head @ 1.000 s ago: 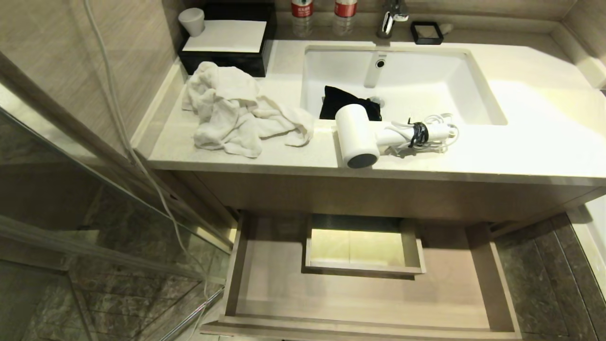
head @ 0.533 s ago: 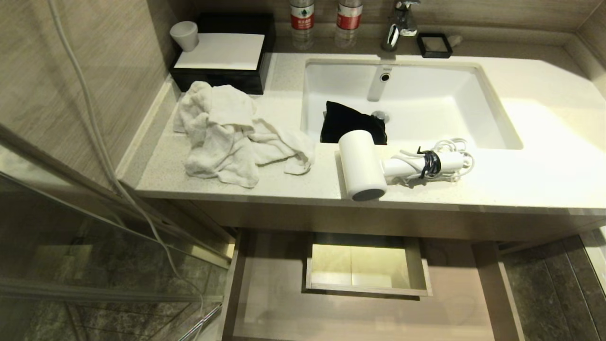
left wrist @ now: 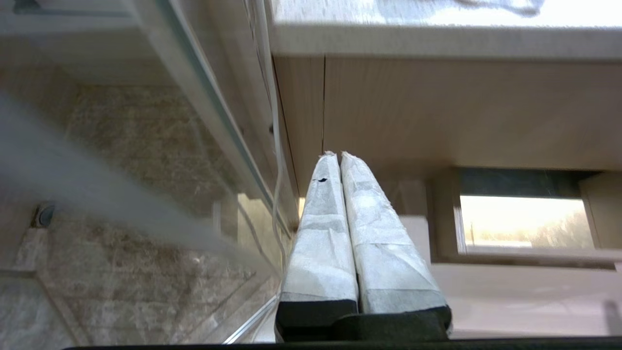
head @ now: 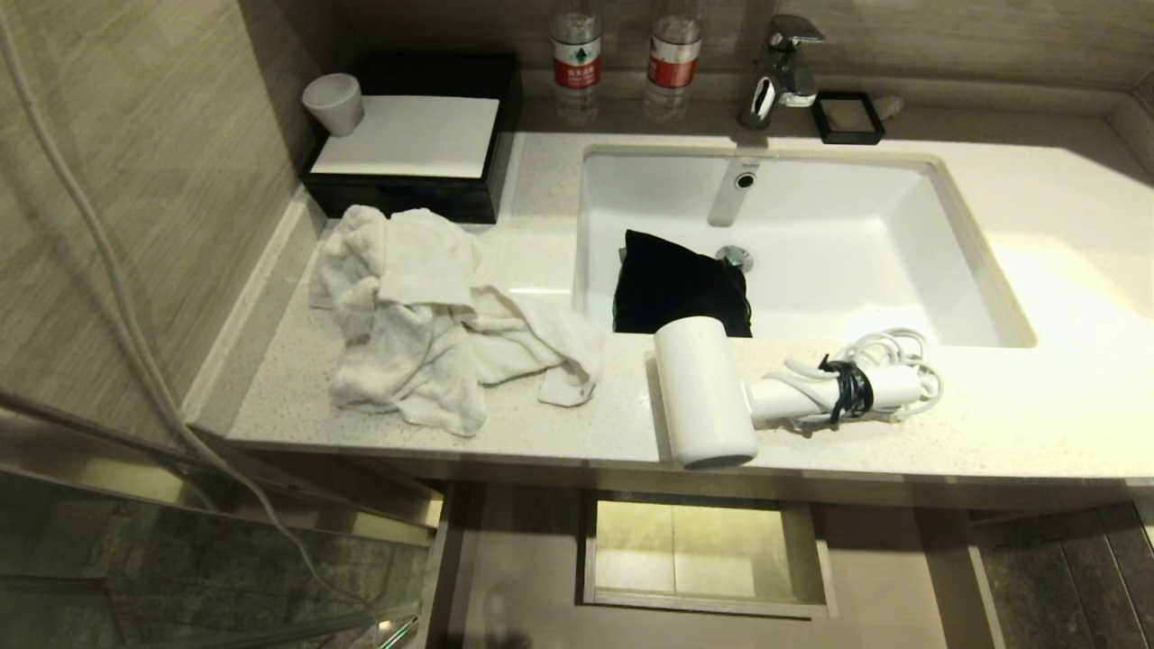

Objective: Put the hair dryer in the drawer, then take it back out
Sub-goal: Pick up the hairdryer

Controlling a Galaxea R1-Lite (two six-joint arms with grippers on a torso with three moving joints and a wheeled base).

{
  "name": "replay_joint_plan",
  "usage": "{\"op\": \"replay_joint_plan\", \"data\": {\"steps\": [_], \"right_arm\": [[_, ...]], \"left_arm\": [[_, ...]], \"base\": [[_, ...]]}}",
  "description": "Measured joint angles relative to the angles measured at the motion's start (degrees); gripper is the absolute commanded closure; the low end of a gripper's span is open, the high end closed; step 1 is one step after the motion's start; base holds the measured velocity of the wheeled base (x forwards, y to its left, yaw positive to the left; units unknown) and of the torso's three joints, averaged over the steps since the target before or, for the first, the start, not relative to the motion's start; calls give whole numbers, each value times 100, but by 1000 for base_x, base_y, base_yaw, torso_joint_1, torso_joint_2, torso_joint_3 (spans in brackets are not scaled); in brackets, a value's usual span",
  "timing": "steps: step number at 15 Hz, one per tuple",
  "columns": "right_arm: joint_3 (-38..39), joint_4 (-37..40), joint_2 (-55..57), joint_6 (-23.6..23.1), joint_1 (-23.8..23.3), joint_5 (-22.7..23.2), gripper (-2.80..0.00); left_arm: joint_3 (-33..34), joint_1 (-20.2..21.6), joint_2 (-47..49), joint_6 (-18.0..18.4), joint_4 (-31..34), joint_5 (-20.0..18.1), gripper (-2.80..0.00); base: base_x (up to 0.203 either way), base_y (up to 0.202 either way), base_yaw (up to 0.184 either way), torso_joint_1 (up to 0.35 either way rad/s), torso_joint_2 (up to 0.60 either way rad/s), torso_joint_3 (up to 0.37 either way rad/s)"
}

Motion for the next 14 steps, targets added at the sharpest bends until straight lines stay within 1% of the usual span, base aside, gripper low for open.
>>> {"op": "replay_joint_plan", "data": {"steps": [3, 5, 8, 13, 14], "right_arm": [[0, -5, 0, -7, 5, 0, 0], [0, -2, 0, -3, 0, 0, 0], [0, -11, 0, 67, 0, -15, 0], [-20, 39, 0, -33, 1, 2, 0], [-182, 114, 8, -49, -1, 28, 0]], "left_arm": [[0, 0, 0, -1, -1, 0, 0], [0, 0, 0, -1, -2, 0, 0], [0, 0, 0, -1, 0, 0, 0], [0, 0, 0, 2, 0, 0, 0], [0, 0, 0, -1, -2, 0, 0]], "base": [[0, 0, 0, 361, -273, 79], [0, 0, 0, 155, -112, 25], [0, 0, 0, 28, -31, 6], [0, 0, 0, 0, 0, 0], [0, 0, 0, 0, 0, 0]]}}
